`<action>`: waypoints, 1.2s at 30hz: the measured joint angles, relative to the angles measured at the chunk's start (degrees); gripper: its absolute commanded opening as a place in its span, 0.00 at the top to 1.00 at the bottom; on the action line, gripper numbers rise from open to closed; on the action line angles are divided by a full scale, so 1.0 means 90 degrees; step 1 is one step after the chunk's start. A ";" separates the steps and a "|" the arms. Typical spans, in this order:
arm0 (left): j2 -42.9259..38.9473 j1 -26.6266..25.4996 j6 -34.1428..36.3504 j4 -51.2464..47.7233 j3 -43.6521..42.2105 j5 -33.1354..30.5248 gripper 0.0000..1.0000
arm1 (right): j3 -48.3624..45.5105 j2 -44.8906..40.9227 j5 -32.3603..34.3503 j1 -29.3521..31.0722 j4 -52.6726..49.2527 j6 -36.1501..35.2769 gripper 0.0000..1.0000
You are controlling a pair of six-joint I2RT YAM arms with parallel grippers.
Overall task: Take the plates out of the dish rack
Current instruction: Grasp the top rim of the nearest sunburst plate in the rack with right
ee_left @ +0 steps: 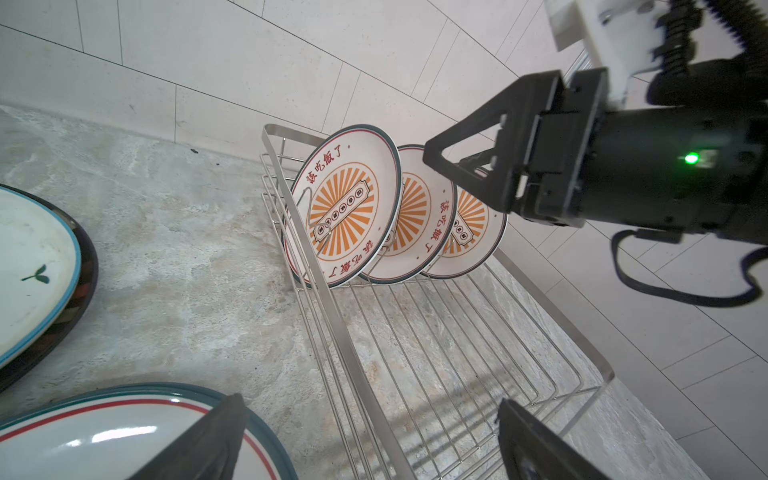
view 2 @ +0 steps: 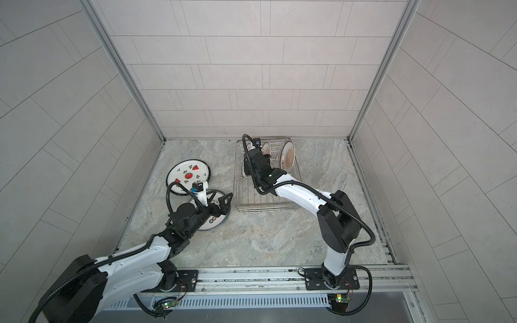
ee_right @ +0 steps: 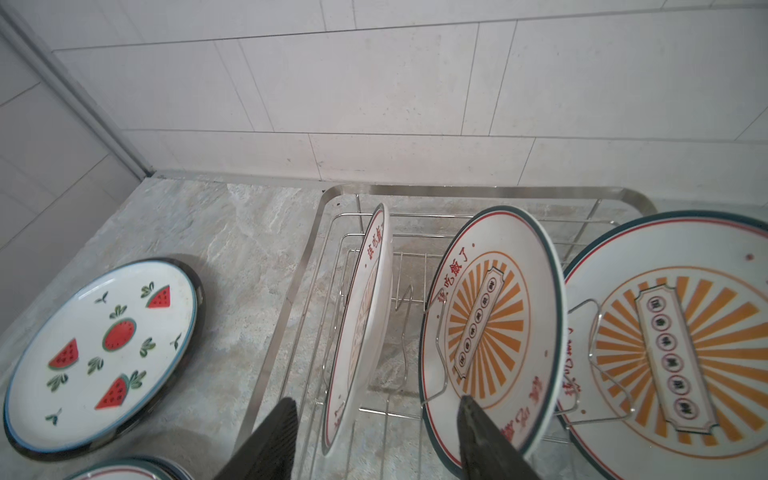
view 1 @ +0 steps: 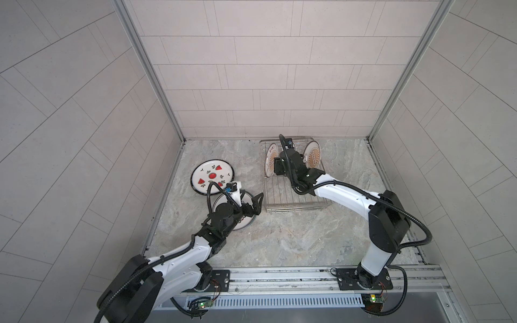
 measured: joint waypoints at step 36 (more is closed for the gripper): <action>-0.0124 0.0000 -0.0015 -0.0381 -0.0002 -0.0748 0.00 | 0.3599 0.2642 0.1139 -0.0070 -0.2433 -0.0029 0.82</action>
